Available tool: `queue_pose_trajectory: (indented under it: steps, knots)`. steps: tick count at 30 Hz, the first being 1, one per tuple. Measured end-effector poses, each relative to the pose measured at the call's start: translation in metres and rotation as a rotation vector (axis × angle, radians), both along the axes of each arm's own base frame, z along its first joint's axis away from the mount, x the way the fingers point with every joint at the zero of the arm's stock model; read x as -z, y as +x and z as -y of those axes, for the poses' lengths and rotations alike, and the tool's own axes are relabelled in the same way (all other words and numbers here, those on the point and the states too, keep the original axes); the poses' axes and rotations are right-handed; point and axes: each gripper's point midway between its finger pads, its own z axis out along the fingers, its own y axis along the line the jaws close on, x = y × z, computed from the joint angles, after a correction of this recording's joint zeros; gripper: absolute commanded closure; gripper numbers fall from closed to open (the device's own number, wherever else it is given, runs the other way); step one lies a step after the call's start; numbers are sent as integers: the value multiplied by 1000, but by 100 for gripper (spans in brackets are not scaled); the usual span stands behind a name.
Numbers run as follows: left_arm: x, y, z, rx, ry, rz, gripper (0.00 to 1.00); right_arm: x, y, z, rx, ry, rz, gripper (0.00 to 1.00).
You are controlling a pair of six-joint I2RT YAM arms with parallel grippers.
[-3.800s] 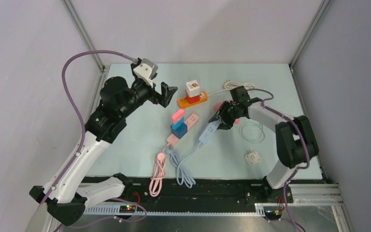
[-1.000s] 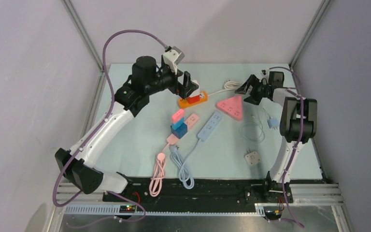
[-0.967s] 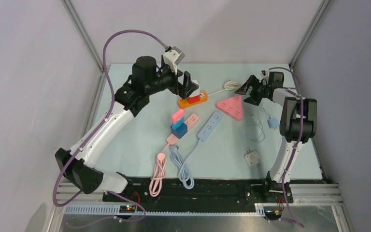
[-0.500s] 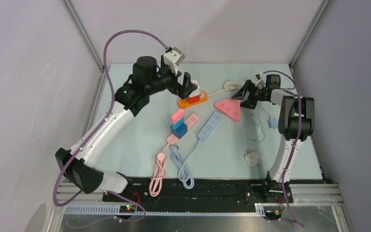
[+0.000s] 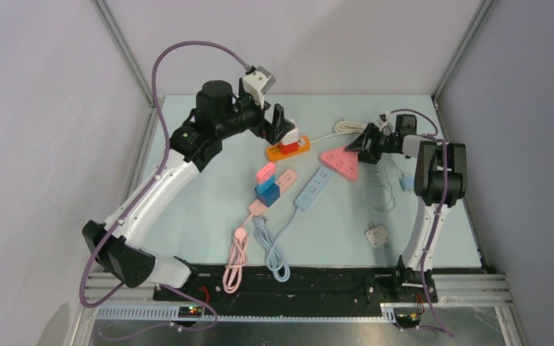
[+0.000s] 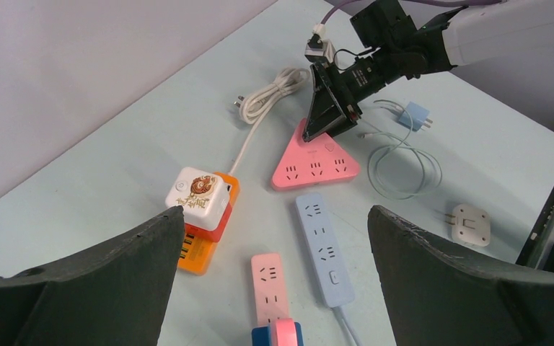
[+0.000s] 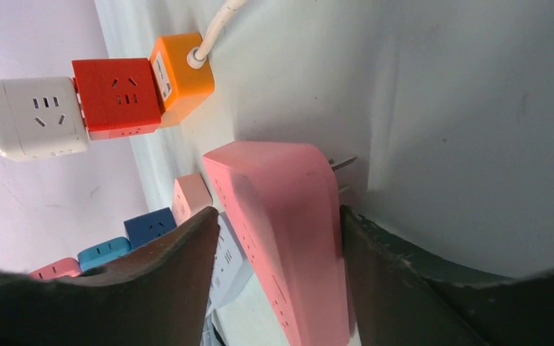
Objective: Insert the plug
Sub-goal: Pick up the plug from the center of the board.
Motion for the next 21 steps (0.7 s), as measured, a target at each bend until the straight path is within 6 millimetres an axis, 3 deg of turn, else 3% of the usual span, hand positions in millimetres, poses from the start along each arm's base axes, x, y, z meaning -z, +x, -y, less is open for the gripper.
queue_pose_trajectory:
  steps: [6,8,16,21]
  knots:
    - [0,-1,1,7,-1,-2,0,-2,3,-2,-2,9,14,87]
    - [0,-1,1,8,-1,-2,0,-5,4,-4,-5,16,23,99]
    - [1,-1,1,2,-4,-14,0,-16,7,-7,-3,19,50,100]
    - [1,-3,3,-1,-31,-49,0,-54,11,-9,-11,25,140,100]
